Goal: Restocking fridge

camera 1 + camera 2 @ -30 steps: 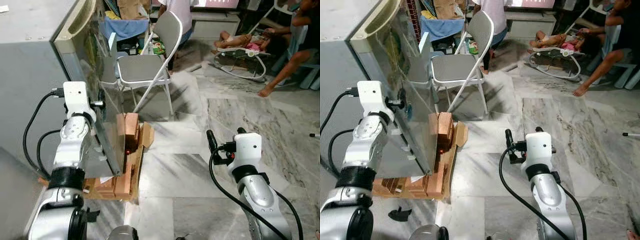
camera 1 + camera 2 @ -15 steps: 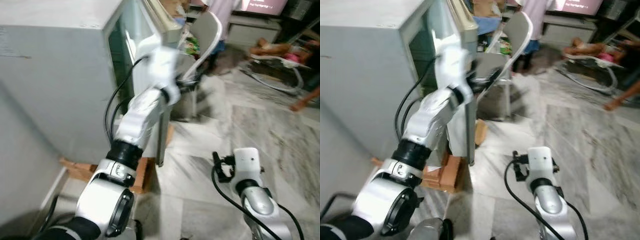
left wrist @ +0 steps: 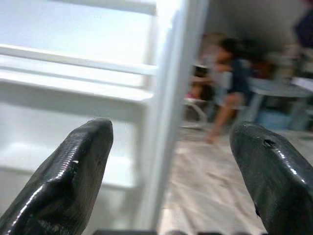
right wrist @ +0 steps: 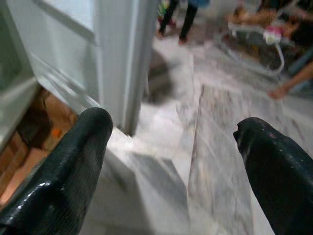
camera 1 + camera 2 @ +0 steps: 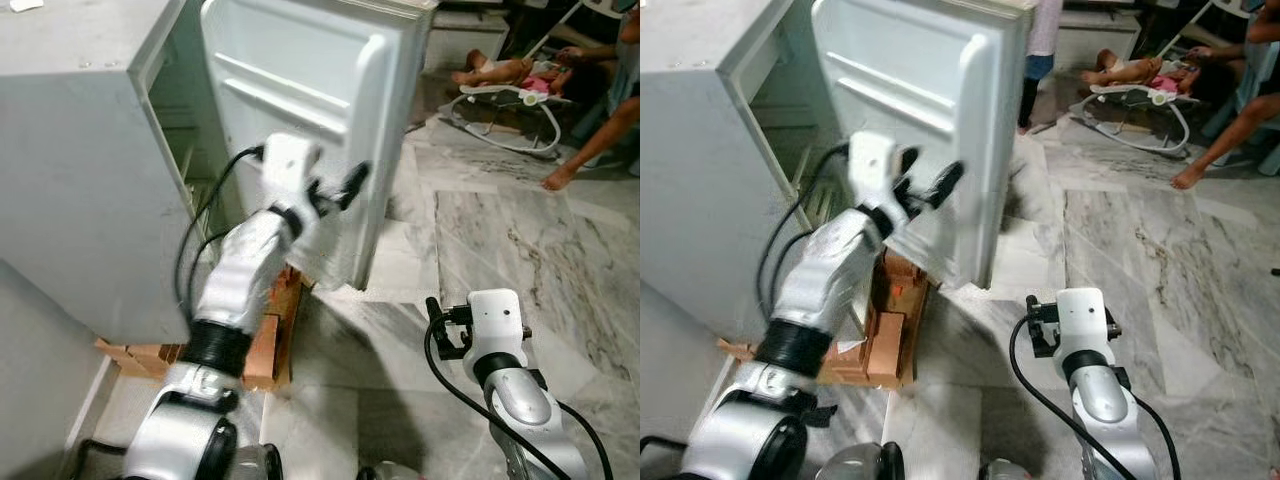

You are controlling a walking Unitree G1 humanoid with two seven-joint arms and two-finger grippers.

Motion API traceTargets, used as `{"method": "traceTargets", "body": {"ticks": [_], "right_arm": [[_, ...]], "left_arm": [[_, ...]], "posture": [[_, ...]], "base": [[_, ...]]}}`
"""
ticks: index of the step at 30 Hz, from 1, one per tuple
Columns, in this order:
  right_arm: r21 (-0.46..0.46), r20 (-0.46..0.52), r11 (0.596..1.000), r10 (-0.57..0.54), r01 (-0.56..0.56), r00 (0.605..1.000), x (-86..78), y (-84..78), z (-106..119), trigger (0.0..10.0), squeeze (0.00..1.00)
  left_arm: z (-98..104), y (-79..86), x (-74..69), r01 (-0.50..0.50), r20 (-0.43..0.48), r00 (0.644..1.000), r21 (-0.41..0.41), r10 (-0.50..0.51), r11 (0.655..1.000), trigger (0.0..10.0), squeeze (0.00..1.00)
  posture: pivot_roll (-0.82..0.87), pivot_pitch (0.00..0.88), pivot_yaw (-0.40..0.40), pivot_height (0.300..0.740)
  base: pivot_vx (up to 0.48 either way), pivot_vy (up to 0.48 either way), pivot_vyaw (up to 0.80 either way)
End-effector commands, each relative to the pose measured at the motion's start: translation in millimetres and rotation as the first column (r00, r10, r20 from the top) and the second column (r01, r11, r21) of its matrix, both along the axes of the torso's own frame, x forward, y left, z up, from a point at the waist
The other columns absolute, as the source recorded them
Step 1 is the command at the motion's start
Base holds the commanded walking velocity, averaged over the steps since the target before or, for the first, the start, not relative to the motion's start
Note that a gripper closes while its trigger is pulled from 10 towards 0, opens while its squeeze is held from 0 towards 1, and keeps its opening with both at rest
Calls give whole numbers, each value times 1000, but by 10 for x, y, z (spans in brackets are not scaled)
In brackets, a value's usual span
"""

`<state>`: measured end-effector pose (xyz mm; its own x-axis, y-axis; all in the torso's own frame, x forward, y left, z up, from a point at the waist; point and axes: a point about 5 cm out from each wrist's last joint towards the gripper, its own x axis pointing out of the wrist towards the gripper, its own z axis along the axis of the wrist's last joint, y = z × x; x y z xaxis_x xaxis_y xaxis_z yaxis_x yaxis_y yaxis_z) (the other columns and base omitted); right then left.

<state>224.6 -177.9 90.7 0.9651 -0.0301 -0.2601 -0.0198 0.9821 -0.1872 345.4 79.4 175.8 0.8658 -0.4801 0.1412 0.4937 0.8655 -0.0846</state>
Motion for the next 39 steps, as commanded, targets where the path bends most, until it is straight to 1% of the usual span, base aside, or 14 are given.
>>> {"method": "traceTargets", "body": {"ticks": [1, 3, 5, 6, 7, 9, 11, 13, 19, 22, 28, 30, 34, 39], "right_arm": [[-23, 29, 1000, -10, 11, 1000, 28, -15, 30, 10000, 0], [-15, 64, 1000, 0, 1, 998, 65, 23, 81, 10000, 0], [-5, 85, 1000, 8, -8, 996, 86, 45, 112, 10000, 0], [18, 100, 1000, 22, -24, 995, 107, 80, 131, 10000, 0], [28, 96, 999, 39, -42, 995, 117, 110, 114, 10000, 0], [30, 89, 998, 48, -51, 995, 119, 123, 97, 10000, 0], [39, 71, 997, 65, -68, 995, 135, 156, 53, 10000, 0], [42, 76, 997, 64, -68, 995, 176, 164, 51, 10000, 0], [37, 148, 996, 76, -82, 986, 272, 212, 182, 10000, 0], [44, 178, 995, 81, -90, 981, 295, 246, 234, 10000, 0], [45, 192, 995, 84, -94, 978, 288, 247, 254, 10000, 0], [36, 197, 996, 76, -85, 977, 274, 197, 250, 10000, 0], [35, 197, 997, 64, -72, 978, 267, 170, 229, 10000, 0], [35, 199, 996, 71, -79, 977, 287, 218, 229, 10000, 0]], "left_arm": [[-16, 61, -86, -33, 34, 999, 31, 32, 999, 10000, 0], [-123, 237, -176, -93, 8, 996, 45, 93, 995, 10000, 0], [-187, 344, -240, -134, -9, 991, 58, 134, 989, 10000, 0], [-293, 473, -348, -169, -39, 984, 85, 173, 982, 10000, 0], [-378, 543, -421, -190, -50, 979, 121, 197, 974, 10000, 0], [-414, 563, -445, -197, -50, 977, 141, 206, 970, 10000, 0], [-496, 632, -519, -230, -69, 968, 157, 243, 960, 10000, 0], [-501, 680, -563, -267, -53, 959, 179, 280, 947, 10000, 0], [-426, 715, -657, -294, -33, 951, 205, 307, 934, 10000, 0], [-457, 732, -721, -292, -47, 950, 216, 309, 932, 10000, 0], [-507, 698, -753, -284, -60, 951, 222, 303, 933, 10000, 0], [-500, 686, -764, -287, -69, 949, 215, 308, 933, 10000, 0], [-487, 645, -735, -263, -81, 955, 216, 285, 940, 10000, 0], [-403, 479, -627, -163, -50, 983, 237, 179, 958, 10000, 0]], "posture": [[7, 6, -12, 740], [12, 4, -12, 740], [27, 3, -14, 740], [42, 4, -20, 740], [62, 1, -26, 740], [62, 1, -26, 740], [80, 2, -28, 740], [95, 0, -24, 740], [101, 18, 5, 740], [82, 27, 8, 740], [58, 25, 1, 740], [49, 11, -2, 740], [51, 8, -9, 740], [46, 1, -13, 740]], "base": [[255, -405, 0], [294, -375, 0], [308, -366, 0], [315, -356, 0], [315, -356, 0], [315, -356, 0], [330, -343, 0], [377, -294, 0], [437, -86, 0], [472, 0, 0], [480, 0, 0], [480, 0, 0], [480, 0, 0], [480, 0, 0]]}}
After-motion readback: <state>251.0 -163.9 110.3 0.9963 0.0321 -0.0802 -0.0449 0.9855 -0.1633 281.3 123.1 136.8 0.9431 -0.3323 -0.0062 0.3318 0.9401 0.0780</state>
